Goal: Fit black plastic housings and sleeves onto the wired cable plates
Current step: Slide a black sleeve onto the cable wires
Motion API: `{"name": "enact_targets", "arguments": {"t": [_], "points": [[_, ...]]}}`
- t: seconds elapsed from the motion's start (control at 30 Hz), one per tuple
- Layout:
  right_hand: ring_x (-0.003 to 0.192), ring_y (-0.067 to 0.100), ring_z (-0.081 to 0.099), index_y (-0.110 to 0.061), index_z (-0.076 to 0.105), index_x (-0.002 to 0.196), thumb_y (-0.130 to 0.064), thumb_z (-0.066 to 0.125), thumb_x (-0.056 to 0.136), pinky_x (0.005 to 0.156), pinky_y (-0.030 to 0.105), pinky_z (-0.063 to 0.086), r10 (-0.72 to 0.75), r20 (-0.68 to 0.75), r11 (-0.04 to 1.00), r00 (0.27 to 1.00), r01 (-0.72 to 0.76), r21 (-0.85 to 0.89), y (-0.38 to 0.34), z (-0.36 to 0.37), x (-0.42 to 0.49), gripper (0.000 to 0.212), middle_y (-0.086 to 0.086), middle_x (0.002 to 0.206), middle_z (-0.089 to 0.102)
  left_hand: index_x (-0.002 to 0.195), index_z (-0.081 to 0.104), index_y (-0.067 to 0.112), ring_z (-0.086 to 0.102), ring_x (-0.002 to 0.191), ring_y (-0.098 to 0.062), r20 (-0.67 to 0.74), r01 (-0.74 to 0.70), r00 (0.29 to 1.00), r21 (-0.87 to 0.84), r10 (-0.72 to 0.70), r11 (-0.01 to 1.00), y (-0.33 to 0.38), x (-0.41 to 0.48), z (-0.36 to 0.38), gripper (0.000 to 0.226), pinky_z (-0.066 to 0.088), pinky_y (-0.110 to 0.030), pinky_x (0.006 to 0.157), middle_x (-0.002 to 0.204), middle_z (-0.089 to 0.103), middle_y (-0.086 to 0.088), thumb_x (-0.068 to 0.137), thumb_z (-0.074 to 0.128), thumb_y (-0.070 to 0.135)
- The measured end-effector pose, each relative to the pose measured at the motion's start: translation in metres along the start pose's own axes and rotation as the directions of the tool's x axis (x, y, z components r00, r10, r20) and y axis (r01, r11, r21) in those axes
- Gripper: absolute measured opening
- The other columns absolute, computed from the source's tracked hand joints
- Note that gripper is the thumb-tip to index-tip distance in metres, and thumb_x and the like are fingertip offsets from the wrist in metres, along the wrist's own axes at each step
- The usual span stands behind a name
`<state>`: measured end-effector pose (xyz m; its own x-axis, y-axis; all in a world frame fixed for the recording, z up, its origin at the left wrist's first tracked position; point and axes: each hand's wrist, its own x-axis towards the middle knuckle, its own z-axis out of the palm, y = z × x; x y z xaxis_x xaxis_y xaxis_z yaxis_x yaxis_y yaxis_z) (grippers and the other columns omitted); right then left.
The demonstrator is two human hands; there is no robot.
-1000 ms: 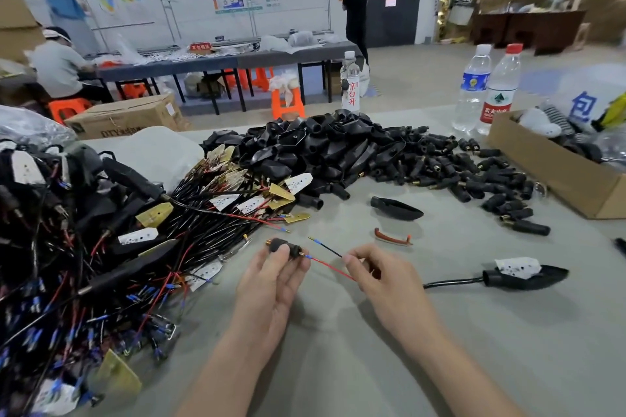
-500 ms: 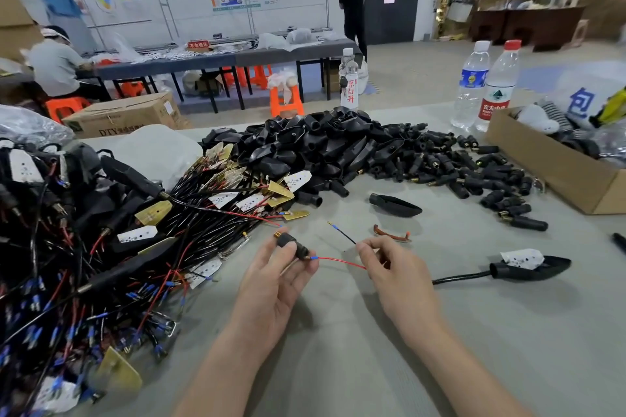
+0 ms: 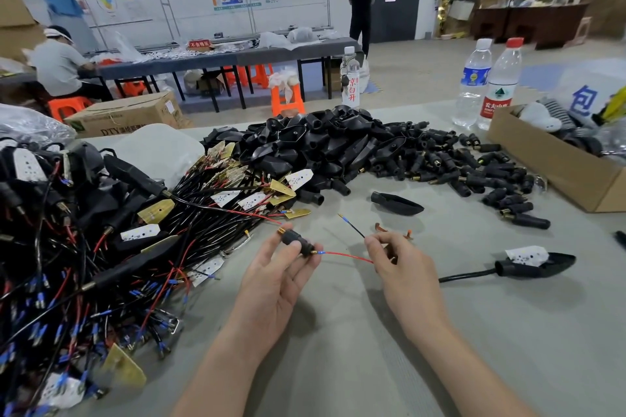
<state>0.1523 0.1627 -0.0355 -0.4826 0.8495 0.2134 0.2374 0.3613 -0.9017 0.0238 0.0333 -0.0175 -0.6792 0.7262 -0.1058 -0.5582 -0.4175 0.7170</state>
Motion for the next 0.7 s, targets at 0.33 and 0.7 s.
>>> {"name": "enact_targets", "arguments": {"t": [0.33,0.7], "points": [[0.069,0.008,0.056,-0.041,0.057,0.079,-0.045,0.055,0.096,0.068,0.034,0.044,-0.010,-0.026,0.999,1.000,0.009,-0.037,0.0017,0.0003,0.0005,0.017,-0.009,0.064,0.060,0.124,0.058,0.008,0.069,0.106,-0.033,0.030,-0.004,1.000,0.014,0.004,1.000,-0.0028,-0.0023,0.0042,0.043,0.060,-0.033,0.078,0.107,0.066,-0.022,0.082,0.062,0.002],[0.064,0.007,0.053,-0.037,0.057,0.080,-0.045,0.053,0.097,0.056,0.022,0.037,-0.106,0.043,0.992,0.993,0.108,-0.062,-0.0021,0.0032,-0.0056,0.019,-0.022,0.068,0.060,0.104,0.056,0.006,0.072,0.094,-0.029,-0.065,-0.024,0.998,0.029,0.026,0.999,-0.0073,-0.0018,0.0071,0.016,0.060,-0.031,0.076,0.093,0.071,-0.016,0.091,0.061,-0.001]]}}
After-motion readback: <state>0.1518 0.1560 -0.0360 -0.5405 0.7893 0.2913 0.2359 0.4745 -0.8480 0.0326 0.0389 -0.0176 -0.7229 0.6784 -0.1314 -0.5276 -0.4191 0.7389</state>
